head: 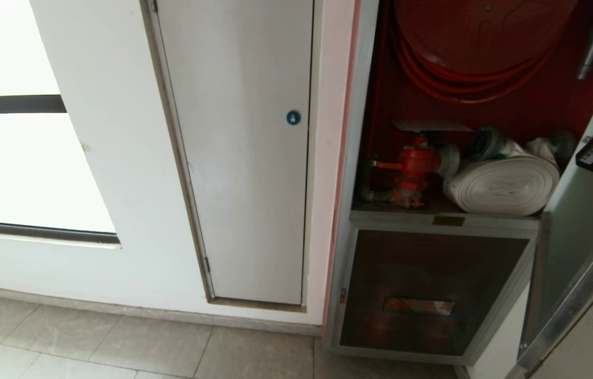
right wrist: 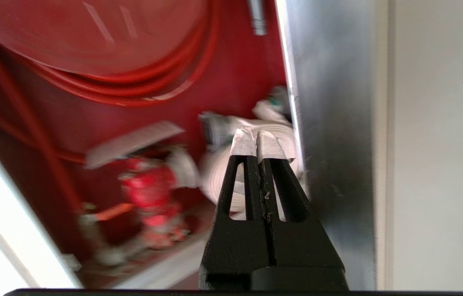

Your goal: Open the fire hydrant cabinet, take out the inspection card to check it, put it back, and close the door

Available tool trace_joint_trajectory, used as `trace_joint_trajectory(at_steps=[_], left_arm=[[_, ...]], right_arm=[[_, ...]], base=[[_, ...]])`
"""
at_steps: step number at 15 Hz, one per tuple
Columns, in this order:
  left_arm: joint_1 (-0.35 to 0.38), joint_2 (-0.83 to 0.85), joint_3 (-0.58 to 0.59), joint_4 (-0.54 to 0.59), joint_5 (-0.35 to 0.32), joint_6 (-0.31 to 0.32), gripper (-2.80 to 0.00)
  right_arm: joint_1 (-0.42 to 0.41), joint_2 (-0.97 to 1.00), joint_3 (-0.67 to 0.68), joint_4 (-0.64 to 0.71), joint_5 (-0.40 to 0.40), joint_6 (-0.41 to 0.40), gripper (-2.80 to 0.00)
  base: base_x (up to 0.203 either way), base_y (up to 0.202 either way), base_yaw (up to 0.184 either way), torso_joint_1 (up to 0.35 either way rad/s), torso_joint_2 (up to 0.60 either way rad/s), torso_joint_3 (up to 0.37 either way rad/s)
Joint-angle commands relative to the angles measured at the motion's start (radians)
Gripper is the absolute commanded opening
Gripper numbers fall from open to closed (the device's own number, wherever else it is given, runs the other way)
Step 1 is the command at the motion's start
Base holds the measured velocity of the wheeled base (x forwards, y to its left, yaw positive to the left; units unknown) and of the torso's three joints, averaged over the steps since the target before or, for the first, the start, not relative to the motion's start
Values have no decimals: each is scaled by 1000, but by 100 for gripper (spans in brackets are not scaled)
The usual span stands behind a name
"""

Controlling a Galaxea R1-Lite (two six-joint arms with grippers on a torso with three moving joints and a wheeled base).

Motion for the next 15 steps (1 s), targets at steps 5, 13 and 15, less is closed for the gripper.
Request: trace_joint_trajectory(at_steps=[5,13,15], left_arm=[[1,1,6,-1,0,0,-280],[0,1,6,0,0,0,-280],[0,1,6,0,0,0,-280]], right_arm=[[-76,-106,19,90,15,1,-280],[-264,-161,75,115,77,3,-280],[-292,-175,80,115,82,3,-280]], base=[[0,0,0,0,0,0],[0,0,0,0,0,0],[0,0,0,0,0,0]])
